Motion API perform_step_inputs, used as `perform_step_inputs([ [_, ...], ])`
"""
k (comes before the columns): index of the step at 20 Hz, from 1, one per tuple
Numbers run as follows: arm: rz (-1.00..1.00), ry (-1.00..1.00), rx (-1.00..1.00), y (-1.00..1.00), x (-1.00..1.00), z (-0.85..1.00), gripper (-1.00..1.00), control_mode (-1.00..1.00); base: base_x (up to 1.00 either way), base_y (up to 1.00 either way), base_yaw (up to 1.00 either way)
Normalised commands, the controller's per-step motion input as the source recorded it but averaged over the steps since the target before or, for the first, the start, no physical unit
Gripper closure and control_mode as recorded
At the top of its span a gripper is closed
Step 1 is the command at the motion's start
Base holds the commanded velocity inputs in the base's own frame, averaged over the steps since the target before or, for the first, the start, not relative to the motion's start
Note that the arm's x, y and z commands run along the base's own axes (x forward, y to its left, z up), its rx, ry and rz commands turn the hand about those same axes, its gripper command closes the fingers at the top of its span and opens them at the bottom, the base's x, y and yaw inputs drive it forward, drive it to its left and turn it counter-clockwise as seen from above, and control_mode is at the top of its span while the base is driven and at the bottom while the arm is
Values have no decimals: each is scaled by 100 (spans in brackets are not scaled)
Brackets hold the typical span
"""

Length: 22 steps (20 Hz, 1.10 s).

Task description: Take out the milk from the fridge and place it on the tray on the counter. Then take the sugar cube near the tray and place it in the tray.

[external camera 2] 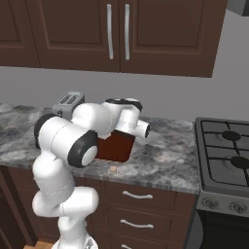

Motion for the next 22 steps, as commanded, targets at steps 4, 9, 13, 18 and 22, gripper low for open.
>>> perform_step_inputs([
  [4, 5, -1, 0, 0, 32, -27, 100, -100, 0, 0, 0],
  [9, 6, -8, 0, 1, 30, -32, 100, -100, 0, 0, 0],
  [13, 5, -5, 0, 2, 33, -36, 100, -100, 0, 0, 0],
  [18, 4, -1, 1, 1, 39, -34, 100, -100, 0, 0, 0],
  [22, 3, -1, 1, 0, 53, -18, 100, -100, 0, 0, 0],
])
